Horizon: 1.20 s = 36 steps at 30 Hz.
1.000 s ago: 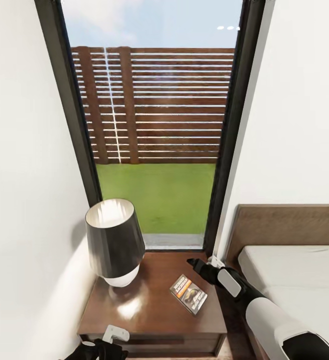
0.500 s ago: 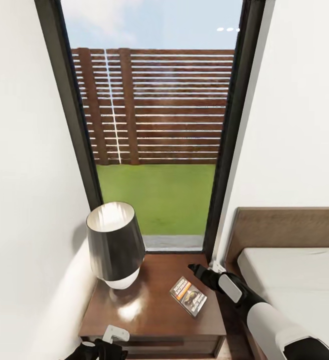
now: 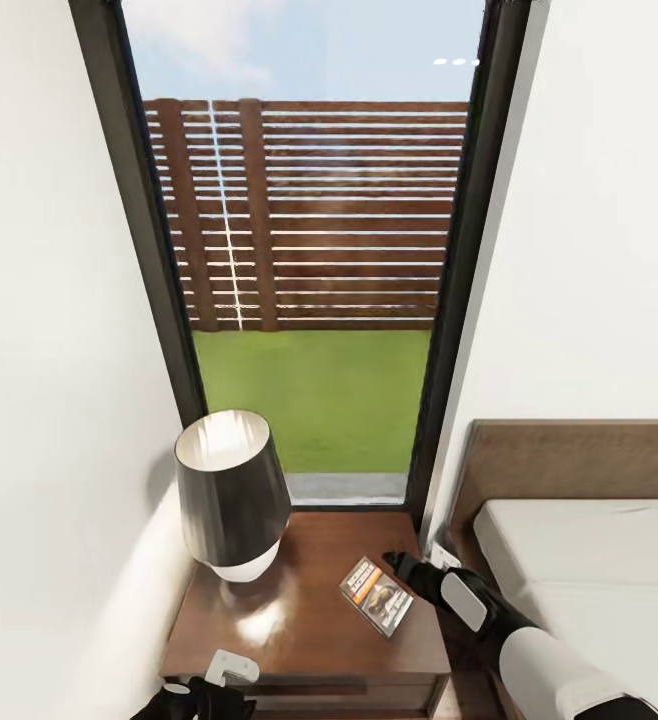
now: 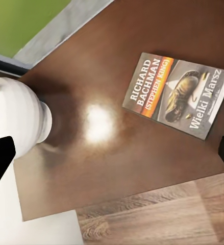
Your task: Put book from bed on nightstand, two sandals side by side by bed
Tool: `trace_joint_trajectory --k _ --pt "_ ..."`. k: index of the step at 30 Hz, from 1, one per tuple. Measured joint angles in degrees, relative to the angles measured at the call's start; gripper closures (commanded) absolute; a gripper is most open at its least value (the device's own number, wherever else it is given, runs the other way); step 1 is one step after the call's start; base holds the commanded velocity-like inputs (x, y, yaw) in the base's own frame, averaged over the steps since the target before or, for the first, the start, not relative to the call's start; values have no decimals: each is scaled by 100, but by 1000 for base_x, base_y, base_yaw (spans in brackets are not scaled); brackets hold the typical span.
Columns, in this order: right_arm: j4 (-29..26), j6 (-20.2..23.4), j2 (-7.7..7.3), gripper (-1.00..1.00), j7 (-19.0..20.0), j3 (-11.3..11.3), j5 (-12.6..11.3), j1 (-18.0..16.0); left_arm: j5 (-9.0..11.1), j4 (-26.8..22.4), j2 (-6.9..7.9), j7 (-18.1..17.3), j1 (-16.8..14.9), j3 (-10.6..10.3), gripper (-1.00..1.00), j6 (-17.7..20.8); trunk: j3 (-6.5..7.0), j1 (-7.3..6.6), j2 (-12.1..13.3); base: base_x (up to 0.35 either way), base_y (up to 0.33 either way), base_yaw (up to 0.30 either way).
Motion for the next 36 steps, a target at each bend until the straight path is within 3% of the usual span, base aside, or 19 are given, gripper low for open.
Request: trace_joint_trajectory --k 4,8,25,36 --pt "199 -211 15 -100 -15 -7 323 47 -2 6 0 9 -2 0 -100 -4 72 -88 161 0 0 0" --pt "375 -372 28 -100 -16 -13 452 68 -4 7 0 39 -2 0 -100 -5 144 -176 321 0 0 0" --pt "1121 -593 22 -100 -15 -45 709 274 1 41 12 397 14 8 -100 -105 449 -550 1003 0 0 0" --pt "1244 -957 34 -100 -22 -45 1068 844 9 678 19 556 79 19 -100 -769 646 -791 1445 0 0 0"
